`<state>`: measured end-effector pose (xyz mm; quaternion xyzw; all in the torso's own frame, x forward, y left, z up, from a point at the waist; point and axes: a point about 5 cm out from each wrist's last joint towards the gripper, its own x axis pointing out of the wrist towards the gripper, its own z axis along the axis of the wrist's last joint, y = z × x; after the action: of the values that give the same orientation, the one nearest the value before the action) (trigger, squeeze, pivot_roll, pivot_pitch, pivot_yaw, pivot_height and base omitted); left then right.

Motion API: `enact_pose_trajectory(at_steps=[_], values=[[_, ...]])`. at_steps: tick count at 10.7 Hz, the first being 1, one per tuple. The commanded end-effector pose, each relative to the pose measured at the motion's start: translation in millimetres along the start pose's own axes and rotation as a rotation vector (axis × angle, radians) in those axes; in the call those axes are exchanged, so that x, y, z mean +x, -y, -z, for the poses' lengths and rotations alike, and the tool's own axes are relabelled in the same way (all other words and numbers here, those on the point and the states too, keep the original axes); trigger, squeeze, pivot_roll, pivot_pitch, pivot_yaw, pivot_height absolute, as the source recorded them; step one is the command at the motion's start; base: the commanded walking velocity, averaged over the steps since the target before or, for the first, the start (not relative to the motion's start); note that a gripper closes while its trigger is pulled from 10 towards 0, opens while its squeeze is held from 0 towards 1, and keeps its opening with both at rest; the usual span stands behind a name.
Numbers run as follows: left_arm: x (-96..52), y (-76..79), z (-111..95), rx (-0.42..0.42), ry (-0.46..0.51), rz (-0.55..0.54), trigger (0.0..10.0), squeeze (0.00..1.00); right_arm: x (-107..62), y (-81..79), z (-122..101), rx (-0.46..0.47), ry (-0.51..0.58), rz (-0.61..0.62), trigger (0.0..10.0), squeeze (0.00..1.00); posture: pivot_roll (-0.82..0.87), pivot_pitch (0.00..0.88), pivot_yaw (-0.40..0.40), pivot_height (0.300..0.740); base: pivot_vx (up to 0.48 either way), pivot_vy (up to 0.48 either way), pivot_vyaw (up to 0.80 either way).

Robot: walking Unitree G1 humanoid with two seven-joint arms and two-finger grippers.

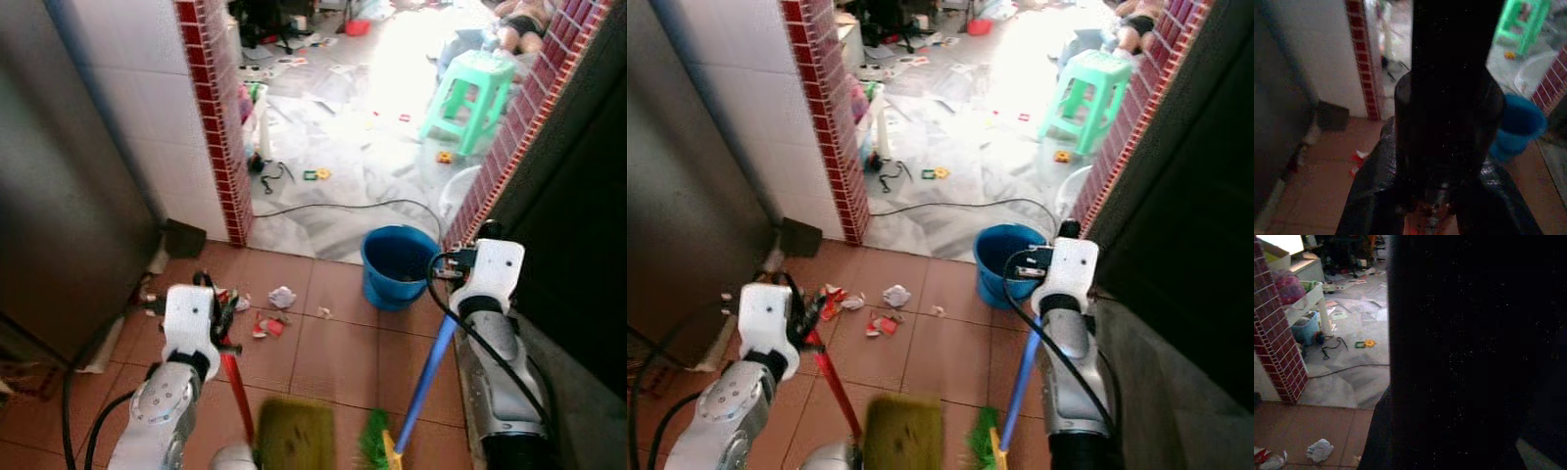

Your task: Sweep floor

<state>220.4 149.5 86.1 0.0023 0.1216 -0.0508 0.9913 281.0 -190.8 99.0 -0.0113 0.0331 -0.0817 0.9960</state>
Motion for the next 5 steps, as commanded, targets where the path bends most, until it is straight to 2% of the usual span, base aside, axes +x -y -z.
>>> enact_pose_trajectory(at_steps=[1, 2, 5], values=[[0.6, -4.7, -18, 0.007, 0.087, -0.027, 10.0, 0.0, 3.7, -8.0, -20, 0.015, 0.102, -0.034, 10.0, 0.0, -0.01, 0.0, -0.023, 0.74, 0.0, 0.48, 0.0], [4.6, -3.0, -23, 0.043, 0.106, 0.004, 10.0, 0.0, 9.1, -10.3, -24, 0.03, 0.116, -0.033, 10.0, 0.0, -0.01, 0.0, -0.017, 0.74, 0.0, 0.48, 0.0], [9.4, -10.9, -30, 0.037, 0.121, -0.035, 10.0, 0.0, 11.2, -17.2, -29, 0.038, 0.131, -0.056, 10.0, 0.0, -0.02, 0.0, -0.012, 0.74, 0.0, 0.48, 0.0]])
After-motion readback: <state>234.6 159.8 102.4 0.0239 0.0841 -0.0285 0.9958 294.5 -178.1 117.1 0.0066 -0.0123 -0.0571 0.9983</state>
